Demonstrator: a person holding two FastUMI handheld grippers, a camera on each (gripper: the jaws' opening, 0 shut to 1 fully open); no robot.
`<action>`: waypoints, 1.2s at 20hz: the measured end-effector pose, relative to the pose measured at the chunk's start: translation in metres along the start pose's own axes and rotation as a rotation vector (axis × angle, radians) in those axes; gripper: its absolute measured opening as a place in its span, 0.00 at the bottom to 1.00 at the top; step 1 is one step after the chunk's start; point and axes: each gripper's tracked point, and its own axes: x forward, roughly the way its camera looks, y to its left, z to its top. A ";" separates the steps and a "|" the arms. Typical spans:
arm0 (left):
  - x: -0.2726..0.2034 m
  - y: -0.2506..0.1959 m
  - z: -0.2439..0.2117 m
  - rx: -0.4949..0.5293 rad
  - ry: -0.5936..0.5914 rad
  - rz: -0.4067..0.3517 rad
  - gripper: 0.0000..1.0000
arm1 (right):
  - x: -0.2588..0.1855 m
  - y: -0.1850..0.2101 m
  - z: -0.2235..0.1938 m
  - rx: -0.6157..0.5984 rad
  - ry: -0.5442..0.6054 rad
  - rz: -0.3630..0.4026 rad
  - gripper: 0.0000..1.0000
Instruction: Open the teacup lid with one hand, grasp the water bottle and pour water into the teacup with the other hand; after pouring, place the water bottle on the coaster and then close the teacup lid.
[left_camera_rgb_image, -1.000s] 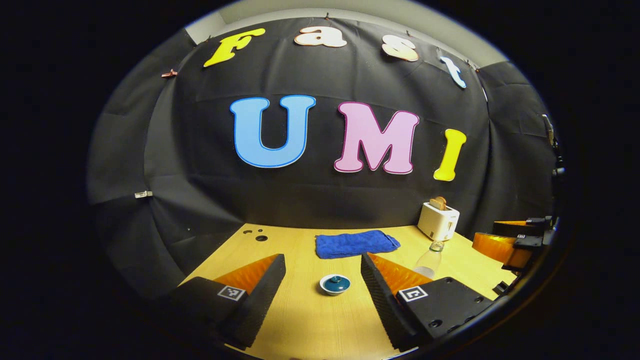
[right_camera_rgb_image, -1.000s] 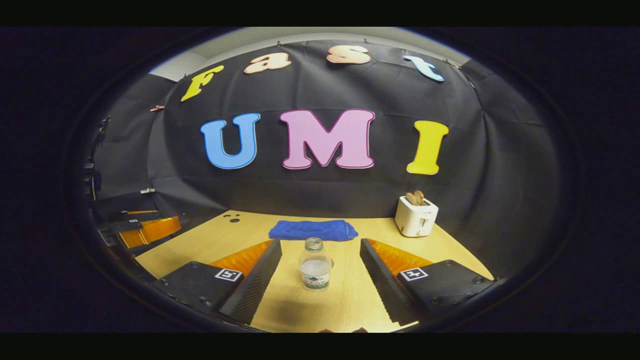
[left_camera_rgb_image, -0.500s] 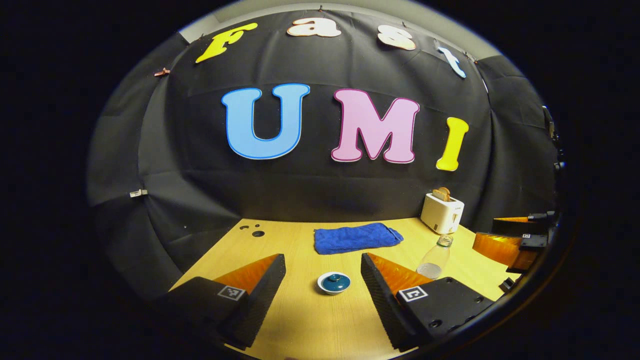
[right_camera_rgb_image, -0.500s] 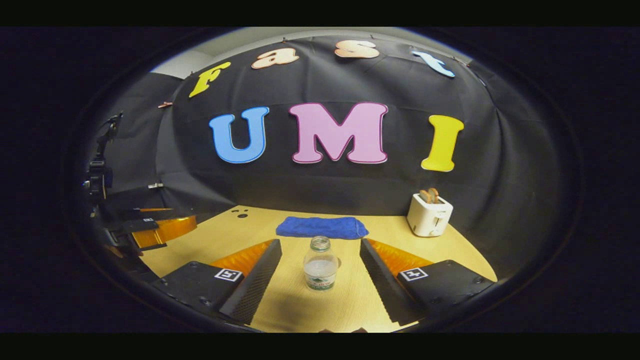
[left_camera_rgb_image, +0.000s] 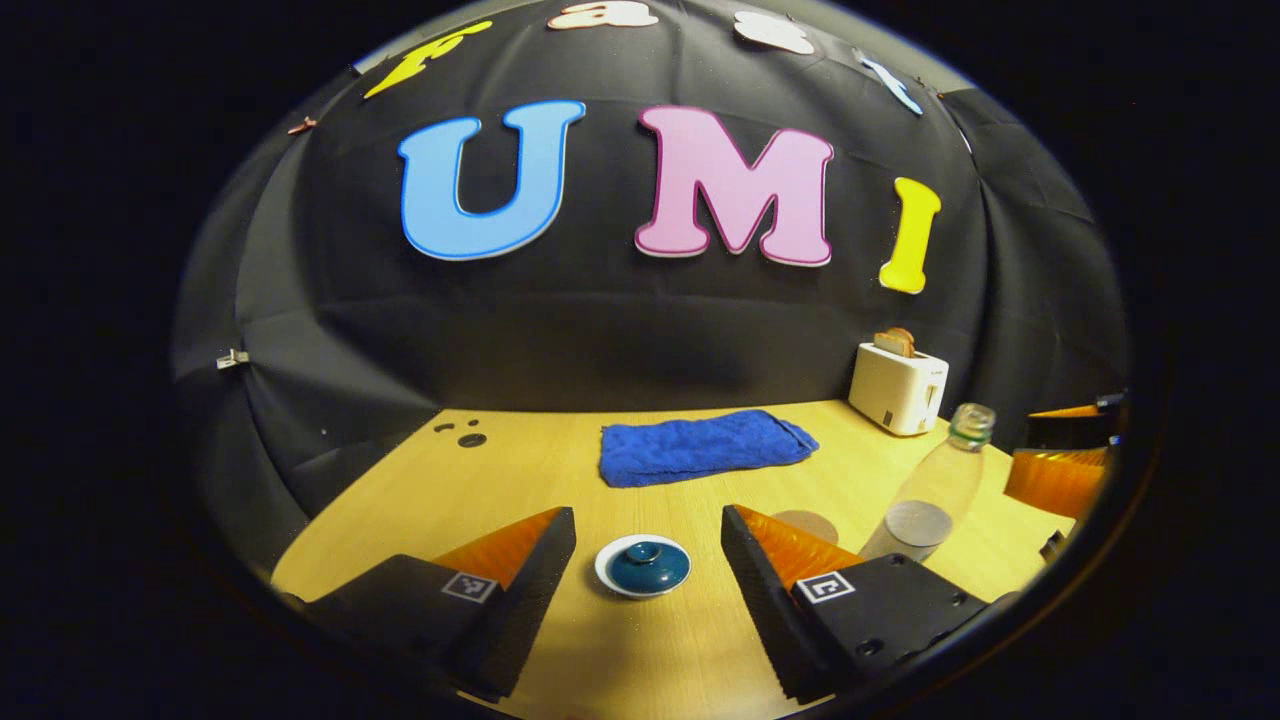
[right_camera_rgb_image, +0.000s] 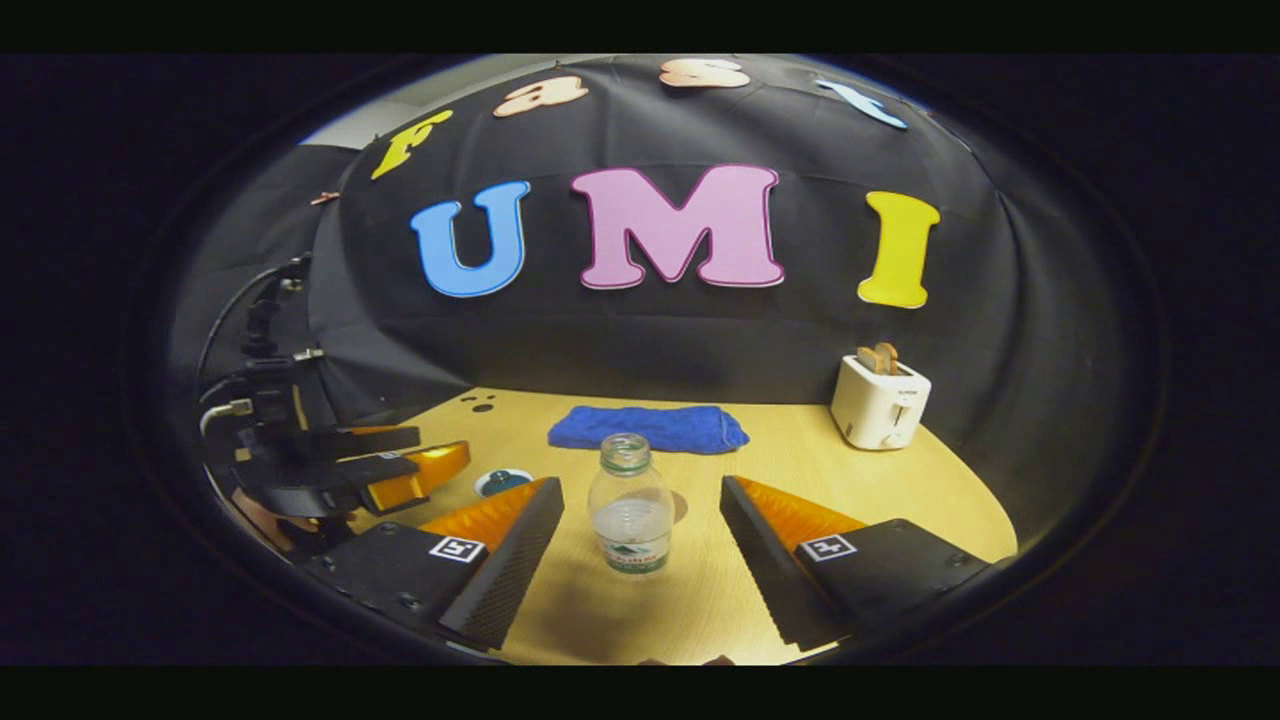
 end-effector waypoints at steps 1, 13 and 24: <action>0.005 -0.001 -0.003 -0.003 0.004 0.000 0.92 | 0.000 -0.001 -0.008 -0.007 0.010 0.003 0.98; 0.020 -0.001 -0.030 -0.001 0.067 -0.024 0.63 | 0.015 -0.004 -0.061 0.041 0.059 -0.002 0.98; 0.021 0.003 -0.029 0.040 0.066 -0.042 0.33 | 0.047 0.004 -0.066 0.071 0.009 -0.006 0.98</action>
